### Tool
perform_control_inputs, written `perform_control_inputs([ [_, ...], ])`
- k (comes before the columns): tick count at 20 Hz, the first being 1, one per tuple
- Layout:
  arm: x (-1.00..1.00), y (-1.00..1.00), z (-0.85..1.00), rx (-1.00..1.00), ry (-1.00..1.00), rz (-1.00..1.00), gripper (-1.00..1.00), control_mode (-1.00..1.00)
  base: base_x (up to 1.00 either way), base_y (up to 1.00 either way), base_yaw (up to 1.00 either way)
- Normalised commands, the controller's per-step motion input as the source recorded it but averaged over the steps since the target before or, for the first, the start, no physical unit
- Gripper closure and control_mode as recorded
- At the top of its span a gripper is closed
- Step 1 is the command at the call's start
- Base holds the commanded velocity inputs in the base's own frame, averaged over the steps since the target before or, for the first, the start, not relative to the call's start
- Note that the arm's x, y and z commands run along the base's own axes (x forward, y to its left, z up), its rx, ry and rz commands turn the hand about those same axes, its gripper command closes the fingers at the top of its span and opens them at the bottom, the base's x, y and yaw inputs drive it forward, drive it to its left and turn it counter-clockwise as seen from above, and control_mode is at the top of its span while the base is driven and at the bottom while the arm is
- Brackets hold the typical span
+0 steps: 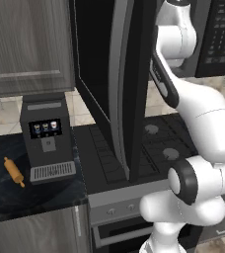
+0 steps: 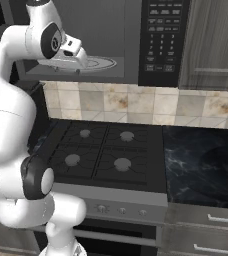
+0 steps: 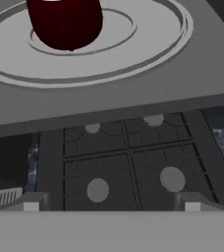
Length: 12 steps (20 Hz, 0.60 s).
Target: Pick the mug from the counter and place it inside the microwave. Then close the microwave.
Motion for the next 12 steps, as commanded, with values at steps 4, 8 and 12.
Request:
perform_control_inputs([
  [4,-0.61,-0.01,0.00,0.00,-0.01,-0.02,-1.00,-1.00,0.00,0.00,0.00],
  [8,-0.63,-0.08,0.00,0.00,0.00,0.00,-1.00,-1.00,0.00,0.00,0.00],
  [12,-0.55,-0.11,-0.11,0.00,0.00,0.00,-1.00,-1.00,0.00,0.00,0.00],
])
